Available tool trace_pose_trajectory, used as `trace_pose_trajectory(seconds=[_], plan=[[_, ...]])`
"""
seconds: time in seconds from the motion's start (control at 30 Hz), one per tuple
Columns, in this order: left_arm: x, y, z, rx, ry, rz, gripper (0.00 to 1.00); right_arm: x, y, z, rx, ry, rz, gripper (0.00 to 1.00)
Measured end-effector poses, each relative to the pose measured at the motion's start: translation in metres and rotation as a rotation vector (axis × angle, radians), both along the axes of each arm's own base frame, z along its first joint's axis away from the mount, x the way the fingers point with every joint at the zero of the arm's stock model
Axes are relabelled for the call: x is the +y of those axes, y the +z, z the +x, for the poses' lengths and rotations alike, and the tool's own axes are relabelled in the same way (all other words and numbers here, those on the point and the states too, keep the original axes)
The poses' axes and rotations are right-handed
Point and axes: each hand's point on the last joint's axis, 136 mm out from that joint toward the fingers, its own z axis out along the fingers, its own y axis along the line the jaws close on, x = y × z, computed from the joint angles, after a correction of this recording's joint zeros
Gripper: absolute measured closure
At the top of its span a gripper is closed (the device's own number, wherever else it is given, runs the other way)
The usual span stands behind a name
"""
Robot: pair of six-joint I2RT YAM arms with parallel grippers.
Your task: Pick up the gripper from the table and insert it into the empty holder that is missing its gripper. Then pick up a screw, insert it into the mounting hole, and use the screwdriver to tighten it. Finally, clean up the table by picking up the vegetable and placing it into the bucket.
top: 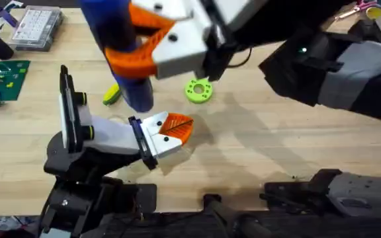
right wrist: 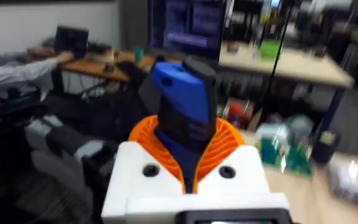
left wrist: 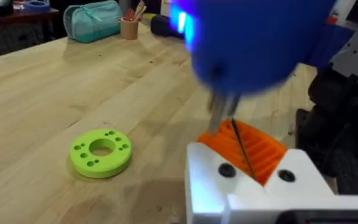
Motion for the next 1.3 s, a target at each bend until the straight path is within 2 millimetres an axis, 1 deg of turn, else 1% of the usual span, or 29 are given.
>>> trace_pose_trajectory(seconds=[0.07,0.27,0.37,0.43,0.57,0.8,0.9,1.03,1.2,1.3], plan=[[0.000,0.000,0.000,0.000,0.001,0.000,0.984,-0.005,0.014,0.000,-0.009,0.001,0.035,0.954],[0.000,0.000,0.000,0.000,0.001,0.000,0.983,-0.011,0.050,0.011,-0.001,-0.022,0.054,0.953],[0.000,0.000,0.000,0.000,0.002,0.000,0.984,-0.011,0.055,0.018,0.010,-0.042,0.032,0.954],[0.000,0.000,0.000,0.000,0.003,0.000,0.984,-0.011,0.048,0.027,0.038,-0.065,-0.012,0.952],[0.000,0.000,0.000,0.000,0.003,0.000,0.984,-0.017,0.020,0.052,0.091,-0.140,-0.116,0.954],[0.000,0.000,0.000,0.000,0.003,0.000,0.984,-0.040,-0.028,0.112,0.081,-0.356,-0.235,0.954],[0.000,0.000,0.000,0.000,0.003,0.000,0.984,-0.048,-0.059,0.139,0.075,-0.446,-0.306,0.952],[0.000,0.000,0.000,0.000,0.003,0.000,0.984,-0.059,-0.109,0.178,0.045,-0.570,-0.425,0.954],[0.000,0.000,0.000,0.000,0.003,0.000,0.983,-0.075,-0.167,0.222,-0.087,-0.732,-0.594,0.953],[0.000,-0.001,0.000,0.007,0.003,0.002,0.984,-0.086,-0.199,0.242,-0.189,-0.801,-0.705,0.954]])
